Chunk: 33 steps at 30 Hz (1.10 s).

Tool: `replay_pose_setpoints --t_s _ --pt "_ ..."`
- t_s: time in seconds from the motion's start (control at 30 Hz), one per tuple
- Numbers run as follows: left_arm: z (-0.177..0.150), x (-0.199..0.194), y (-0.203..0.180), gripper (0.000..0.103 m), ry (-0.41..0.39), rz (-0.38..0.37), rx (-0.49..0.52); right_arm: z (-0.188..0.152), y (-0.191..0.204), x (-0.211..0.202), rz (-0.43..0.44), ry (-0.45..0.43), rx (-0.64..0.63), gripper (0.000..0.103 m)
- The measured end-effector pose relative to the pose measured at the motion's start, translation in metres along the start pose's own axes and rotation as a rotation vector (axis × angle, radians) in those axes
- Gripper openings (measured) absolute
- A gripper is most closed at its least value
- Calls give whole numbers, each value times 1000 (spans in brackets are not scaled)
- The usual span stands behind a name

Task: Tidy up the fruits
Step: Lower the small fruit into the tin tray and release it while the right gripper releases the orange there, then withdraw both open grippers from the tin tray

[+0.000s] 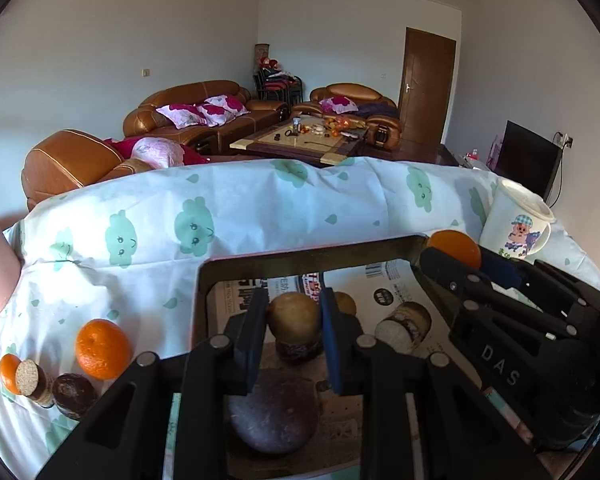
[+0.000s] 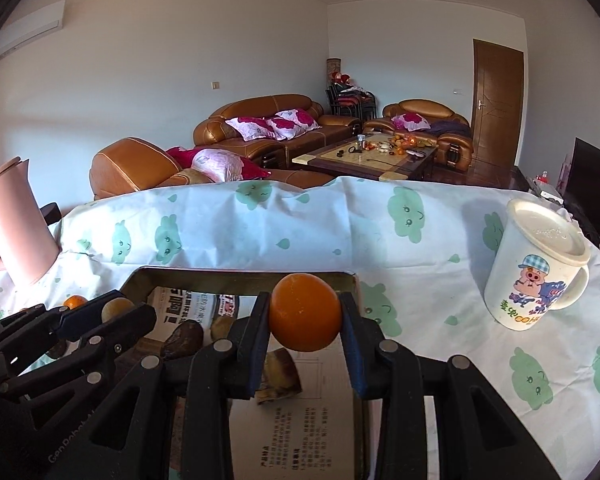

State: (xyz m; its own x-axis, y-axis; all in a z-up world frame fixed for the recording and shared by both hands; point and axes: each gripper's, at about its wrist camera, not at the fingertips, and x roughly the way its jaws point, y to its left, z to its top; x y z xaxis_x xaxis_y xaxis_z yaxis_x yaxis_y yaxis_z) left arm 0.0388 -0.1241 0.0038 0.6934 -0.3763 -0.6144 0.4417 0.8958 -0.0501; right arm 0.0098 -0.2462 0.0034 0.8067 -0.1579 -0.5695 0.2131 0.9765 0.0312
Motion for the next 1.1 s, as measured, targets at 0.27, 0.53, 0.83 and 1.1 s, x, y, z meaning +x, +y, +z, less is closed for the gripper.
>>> replay_pose_setpoints --t_s 0.27,0.53,0.83,1.1 --pt "-2 17 -10 27 25 53 17 0 -7 14 4 37 -11 36" --pt "-5 23 -5 27 41 89 19 -4 5 17 92 56 -30 36" --pt "-6 21 -5 29 26 106 7 -7 -2 23 192 86 49 38" --pt "-8 -2 -5 93 -66 144 17 -3 -14 -3 164 -57 123 81"
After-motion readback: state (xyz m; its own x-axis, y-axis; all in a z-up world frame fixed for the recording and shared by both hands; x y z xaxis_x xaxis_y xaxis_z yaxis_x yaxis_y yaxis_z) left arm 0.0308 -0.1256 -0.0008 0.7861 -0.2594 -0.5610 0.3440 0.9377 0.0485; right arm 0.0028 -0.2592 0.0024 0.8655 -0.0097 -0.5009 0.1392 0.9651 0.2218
